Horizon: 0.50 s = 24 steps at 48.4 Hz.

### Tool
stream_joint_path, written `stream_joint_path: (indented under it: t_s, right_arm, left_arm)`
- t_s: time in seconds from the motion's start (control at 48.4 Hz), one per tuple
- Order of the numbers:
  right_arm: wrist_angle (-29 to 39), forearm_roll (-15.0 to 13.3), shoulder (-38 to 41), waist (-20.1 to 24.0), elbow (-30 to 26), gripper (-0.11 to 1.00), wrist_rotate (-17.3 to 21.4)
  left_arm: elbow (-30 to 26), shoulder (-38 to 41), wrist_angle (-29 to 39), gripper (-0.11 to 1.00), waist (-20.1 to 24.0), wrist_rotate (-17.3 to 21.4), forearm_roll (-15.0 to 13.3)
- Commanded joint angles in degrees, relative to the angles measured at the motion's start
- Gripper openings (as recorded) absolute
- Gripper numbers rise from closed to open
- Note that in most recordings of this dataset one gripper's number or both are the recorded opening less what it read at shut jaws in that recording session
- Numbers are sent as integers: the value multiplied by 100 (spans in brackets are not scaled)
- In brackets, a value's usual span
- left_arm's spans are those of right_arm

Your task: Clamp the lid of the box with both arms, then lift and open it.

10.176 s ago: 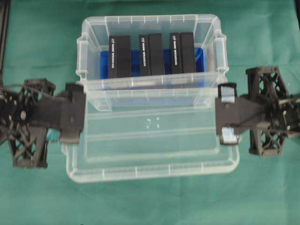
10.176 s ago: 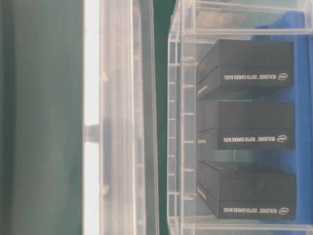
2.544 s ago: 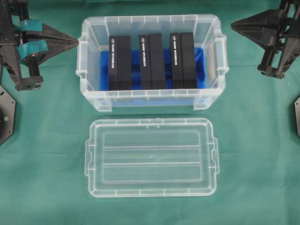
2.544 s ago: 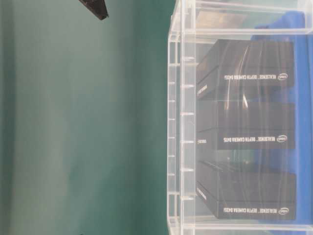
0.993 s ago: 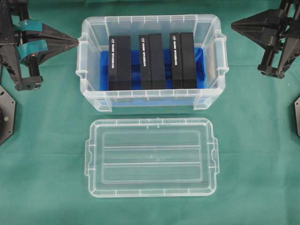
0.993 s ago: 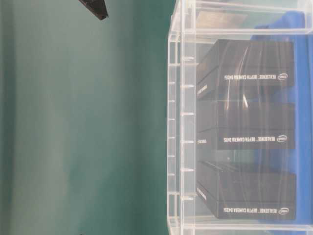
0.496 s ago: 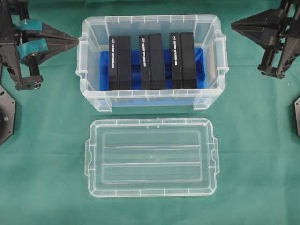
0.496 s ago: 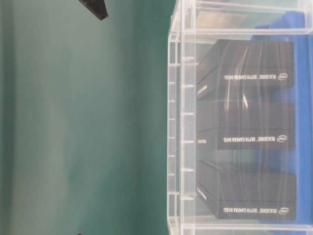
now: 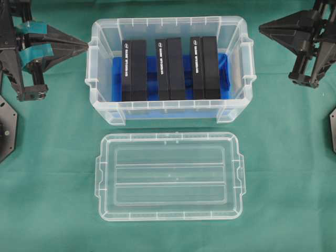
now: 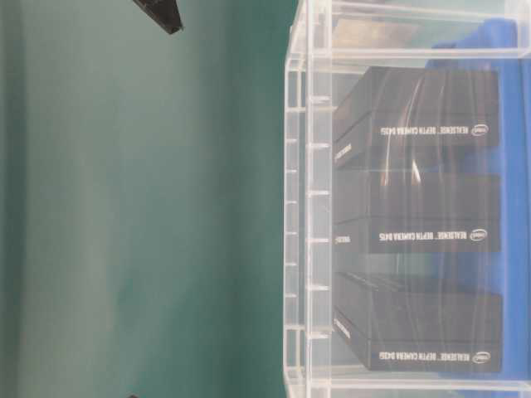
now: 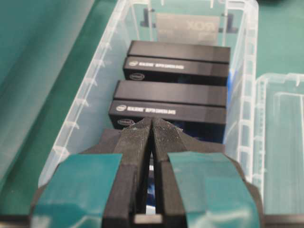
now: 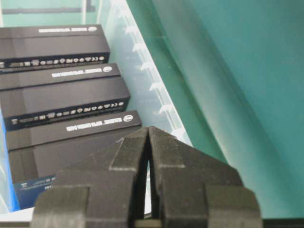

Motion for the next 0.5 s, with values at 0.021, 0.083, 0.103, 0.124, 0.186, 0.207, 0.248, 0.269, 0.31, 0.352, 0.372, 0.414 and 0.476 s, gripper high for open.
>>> stream_joint_path:
  t_s: [0.021,0.083,0.103,0.124,0.186,0.207,0.248,0.269,0.31,0.352,0.372,0.414,0.476]
  right_arm:
    - [-53,-18,-18,-9,-79,0,0]
    - [-53,-18,-26,-9,-79,0,9]
    - [-62,-18,-26,-9,-79,0,0]
    - [-62,-18,-26,-9,-70,0,9]
    - [-88,-18,-26,-9,-79,0,9]
    - [-105,-18,-26,-9,-70,0,9]
    - [-114,-18,-26,-9,-70,0,9]
    - [-123,-18,-26,-9,-70,0,9]
    - [-141,-18,-26,0,-79,0,9]
    - [-141,-26,-26,0,-70,0,9]
    - [-149,-18,-26,0,-70,0,9]
    - [-149,-18,-26,9,-70,0,9]
    - [-149,-18,-26,26,-70,0,9]
  left_arm:
    - [-35,-114,-105,1,18,-9,-18]
    - [-26,-176,-123,1,9,-9,-9]
    - [-18,-193,-132,1,9,-18,-18]
    - [-18,-220,-123,1,18,-18,-18]
    - [-9,-255,-123,1,9,-26,-35]
    - [0,-255,-132,1,0,-26,-35]
    - [9,-264,-132,1,-9,-26,-35]
    - [9,-264,-123,1,-18,-26,-35]
    - [26,-255,-132,1,-26,-26,-35]
    - [35,-264,-141,2,-35,-26,-35]
    - [44,-264,-149,1,-35,-26,-35]
    - [62,-264,-176,1,-44,-26,-35]
    - [88,-264,-229,1,-53,-35,-35]
